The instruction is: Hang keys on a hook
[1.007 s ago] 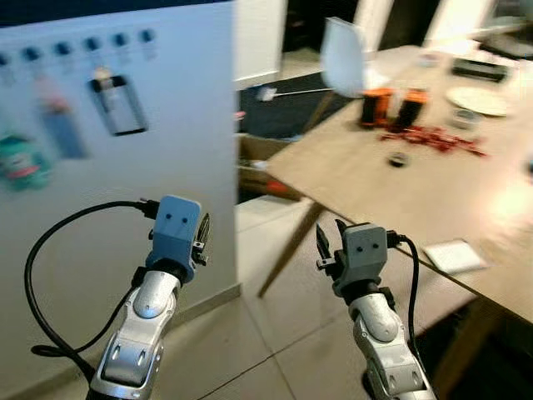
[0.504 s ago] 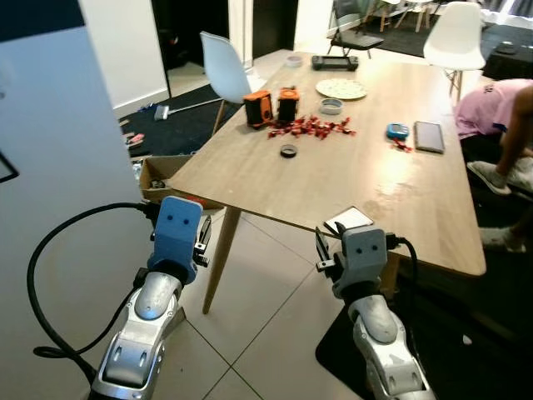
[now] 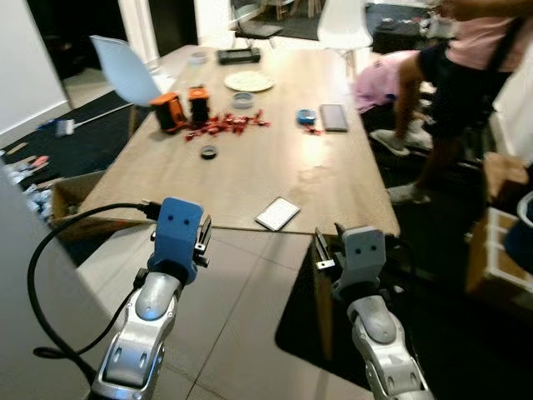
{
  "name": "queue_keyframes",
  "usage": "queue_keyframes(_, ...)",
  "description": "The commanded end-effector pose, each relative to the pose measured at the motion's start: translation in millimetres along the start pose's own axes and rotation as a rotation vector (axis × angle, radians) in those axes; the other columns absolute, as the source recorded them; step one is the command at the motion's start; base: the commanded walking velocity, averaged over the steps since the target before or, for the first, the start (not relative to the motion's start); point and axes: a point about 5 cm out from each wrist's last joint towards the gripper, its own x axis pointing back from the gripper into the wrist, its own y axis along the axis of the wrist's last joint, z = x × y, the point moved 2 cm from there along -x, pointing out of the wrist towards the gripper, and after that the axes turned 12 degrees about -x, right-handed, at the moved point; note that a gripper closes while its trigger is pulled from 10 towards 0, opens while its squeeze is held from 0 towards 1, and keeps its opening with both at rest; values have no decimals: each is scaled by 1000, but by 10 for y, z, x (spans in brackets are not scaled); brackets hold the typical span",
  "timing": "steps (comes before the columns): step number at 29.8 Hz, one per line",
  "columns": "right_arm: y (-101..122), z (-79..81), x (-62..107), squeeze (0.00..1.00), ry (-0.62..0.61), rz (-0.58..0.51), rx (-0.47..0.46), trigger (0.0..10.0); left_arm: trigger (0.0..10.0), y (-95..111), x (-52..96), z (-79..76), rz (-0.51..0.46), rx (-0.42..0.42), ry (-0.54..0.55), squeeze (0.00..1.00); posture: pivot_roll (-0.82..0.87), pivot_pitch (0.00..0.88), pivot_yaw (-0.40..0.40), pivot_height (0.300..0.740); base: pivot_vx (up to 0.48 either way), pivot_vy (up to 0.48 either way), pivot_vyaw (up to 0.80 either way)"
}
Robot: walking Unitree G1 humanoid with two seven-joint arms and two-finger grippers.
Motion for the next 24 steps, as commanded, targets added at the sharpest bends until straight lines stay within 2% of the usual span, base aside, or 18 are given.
queue_keyframes(1, -37, 16, 19, 0, 2, 10, -5, 10000, 10000, -22, 23, -5, 10, -8, 0, 0, 78, 159, 31, 740, 0, 0, 0)
queue_keyframes(18, -20, 39, 3, 0, 13, 0, 0, 10000, 10000, 74, -8, 2, -49, -41, 12, 0, 76, 159, 29, 740, 0, 0, 0)
queue_keyframes(24, -18, 46, -6, 0, 16, -3, 1, 10000, 10000, 110, -34, -7, -72, -69, 14, 0, 77, 157, 30, 740, 480, 0, 0)
